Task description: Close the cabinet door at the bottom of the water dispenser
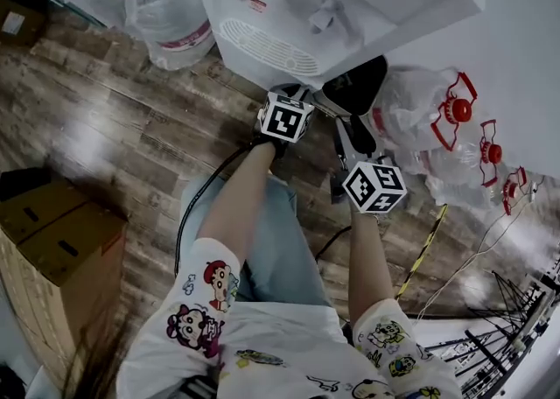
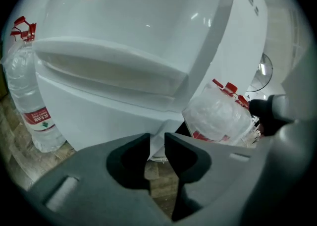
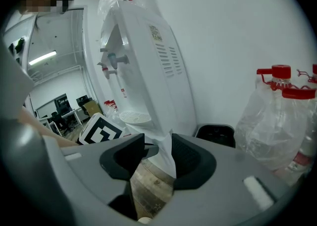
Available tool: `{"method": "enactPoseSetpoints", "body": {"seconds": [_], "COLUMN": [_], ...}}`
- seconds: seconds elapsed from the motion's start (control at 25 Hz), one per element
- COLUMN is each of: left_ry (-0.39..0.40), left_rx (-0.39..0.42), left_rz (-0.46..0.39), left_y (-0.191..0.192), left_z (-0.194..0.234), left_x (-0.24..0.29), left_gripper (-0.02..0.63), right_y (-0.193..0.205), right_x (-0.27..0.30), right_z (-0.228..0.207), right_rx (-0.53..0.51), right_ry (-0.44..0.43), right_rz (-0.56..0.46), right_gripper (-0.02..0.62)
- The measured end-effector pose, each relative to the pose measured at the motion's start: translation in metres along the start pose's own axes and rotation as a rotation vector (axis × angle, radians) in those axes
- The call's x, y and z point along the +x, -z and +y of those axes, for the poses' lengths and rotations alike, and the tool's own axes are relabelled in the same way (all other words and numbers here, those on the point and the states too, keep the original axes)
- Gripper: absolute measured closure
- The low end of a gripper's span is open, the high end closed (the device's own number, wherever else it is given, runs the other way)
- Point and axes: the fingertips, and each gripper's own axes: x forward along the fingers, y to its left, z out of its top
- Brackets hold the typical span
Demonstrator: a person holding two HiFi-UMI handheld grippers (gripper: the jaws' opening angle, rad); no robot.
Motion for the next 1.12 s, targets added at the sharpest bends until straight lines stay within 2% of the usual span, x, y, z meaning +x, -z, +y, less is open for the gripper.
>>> {"method": "enactPoseSetpoints", "body": {"seconds": [0.2, 0.48, 0.56, 0.92, 1.12], "left_ry": [0.005, 0.013, 0.014, -0.049, -0.109], "left_rx": [-0.053, 0.014, 0.010, -0.118, -0.187], "left_rz": [-0.029, -0.017, -0.014, 0.029, -0.003], "left_y": [-0.017, -0.018, -0.020, -0.022, -0.054], "left_z": [0.001, -0.003, -0.005, 0.005, 0.024], "left_x": [0.001, -0.020, -0.033, -0.142, -0.226], "left_gripper": [0.503, 0.489, 0.488, 0.483, 0.477], "right_y": [0.003, -0.006, -0.011, -0.057, -0.101], "right_x": [-0.002, -0.005, -0.009, -0.034, -0.045], "right_z": [-0.007, 0.006, 0.016, 0.095, 0.155], "right_rx": [0.020, 0.016, 0.011, -0.013, -0.053], "right_ry": [0.014, 0.020, 0.014, -0.052, -0.113], "right_rz": [-0.004, 0.021, 0.040, 0.141, 0.181], "right_gripper": [0.430, 0.430, 0.430, 0.430, 0.430]}}
